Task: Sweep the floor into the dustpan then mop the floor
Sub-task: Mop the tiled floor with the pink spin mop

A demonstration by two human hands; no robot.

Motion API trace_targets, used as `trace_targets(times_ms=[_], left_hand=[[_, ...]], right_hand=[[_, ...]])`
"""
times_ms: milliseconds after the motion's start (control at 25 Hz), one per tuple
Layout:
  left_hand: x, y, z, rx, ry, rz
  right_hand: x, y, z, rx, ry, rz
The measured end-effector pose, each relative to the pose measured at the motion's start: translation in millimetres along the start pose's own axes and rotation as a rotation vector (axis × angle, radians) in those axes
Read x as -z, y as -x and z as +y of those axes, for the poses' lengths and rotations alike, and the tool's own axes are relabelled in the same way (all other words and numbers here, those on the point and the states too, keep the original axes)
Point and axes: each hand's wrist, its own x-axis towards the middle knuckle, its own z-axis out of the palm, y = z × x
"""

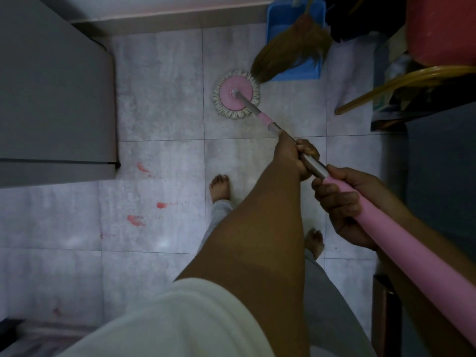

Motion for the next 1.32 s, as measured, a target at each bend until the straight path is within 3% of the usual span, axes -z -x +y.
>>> trace_targets(times_ms=[200,640,800,1000,1320], left_hand=[[9,15,-1,0.019,0.038,-0.020],[21,18,135,-0.083,0.139,0.006],[25,15,151,-0.106,0.182,0.004],[19,13,108,-0.108,0.146,0.061],[8,7,-46,-0.045,0.061,0.086]], right_hand=[[-12,5,11,-0.065,0.039,0.014],[-108,-89,-6,-0.141,0.194,-0.017],[-116,-103,-8,-0.137,0.188,-0.038],[-82,-74,-11,-0.132,0.160,-0.049],[35,33,-3,-0.134,0.088,-0.050]])
